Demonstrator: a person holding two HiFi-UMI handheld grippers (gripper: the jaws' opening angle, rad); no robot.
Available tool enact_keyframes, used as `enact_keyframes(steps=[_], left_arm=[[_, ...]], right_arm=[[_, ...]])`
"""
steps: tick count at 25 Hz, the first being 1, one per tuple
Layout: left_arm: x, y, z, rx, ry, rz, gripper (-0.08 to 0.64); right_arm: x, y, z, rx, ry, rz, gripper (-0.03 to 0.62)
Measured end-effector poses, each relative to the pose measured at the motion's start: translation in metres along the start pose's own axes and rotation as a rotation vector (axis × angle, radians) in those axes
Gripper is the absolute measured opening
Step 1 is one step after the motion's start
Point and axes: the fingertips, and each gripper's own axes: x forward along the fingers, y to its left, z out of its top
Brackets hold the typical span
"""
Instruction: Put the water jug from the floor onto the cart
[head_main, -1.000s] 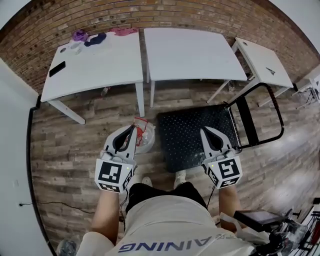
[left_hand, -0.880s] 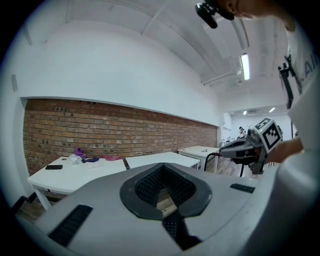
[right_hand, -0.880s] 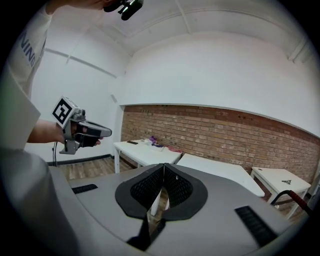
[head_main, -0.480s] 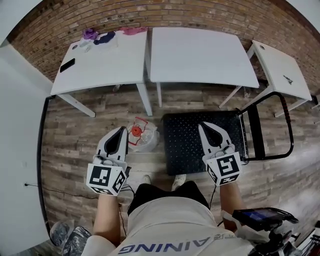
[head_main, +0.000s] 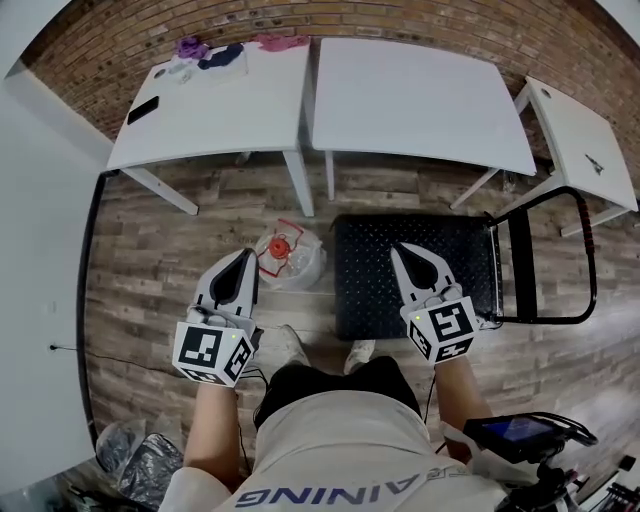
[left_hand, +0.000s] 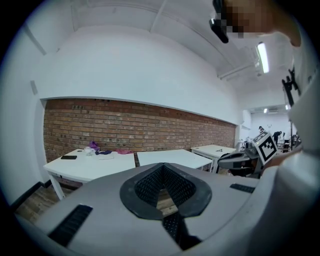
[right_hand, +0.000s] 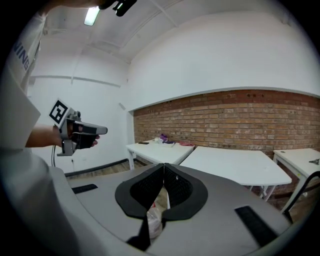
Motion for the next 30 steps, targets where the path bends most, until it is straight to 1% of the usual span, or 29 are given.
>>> enact_keyframes(steps=[3,6,13,18,22,25,30], left_arm=[[0.004,0.014,-0.005,-0.004,0.004,0.002,0.002],[0.001,0.029,-0.020,-0.023,0.026,0.023,0.002],[-0.012,0.079,-0.053,-0.052,0.063,0.079,0.002],[-0.027,0.109,-0.083,-0.085,0.094,0.142,0.002],[-0.037,0.132,-0.110,-0.104,0.129,0.201,0.002],[-0.047,0.146,-0.123,-0.121,0.143,0.244,0.002],[-0.062,0.160,-0.140,-0.126,0.164,0.278,0.002]], right_arm=[[0.019,0.012,-0.003,0.009,0.007,0.026,0.006],[0.042,0.025,-0.012,0.009,0.038,0.063,0.006],[0.118,0.065,-0.044,-0.021,0.107,0.148,0.008],[0.172,0.093,-0.078,-0.059,0.163,0.215,0.012],[0.214,0.115,-0.111,-0.074,0.206,0.265,0.045],[0.243,0.131,-0.137,-0.097,0.227,0.295,0.060],[0.280,0.152,-0.180,-0.121,0.270,0.337,0.097]])
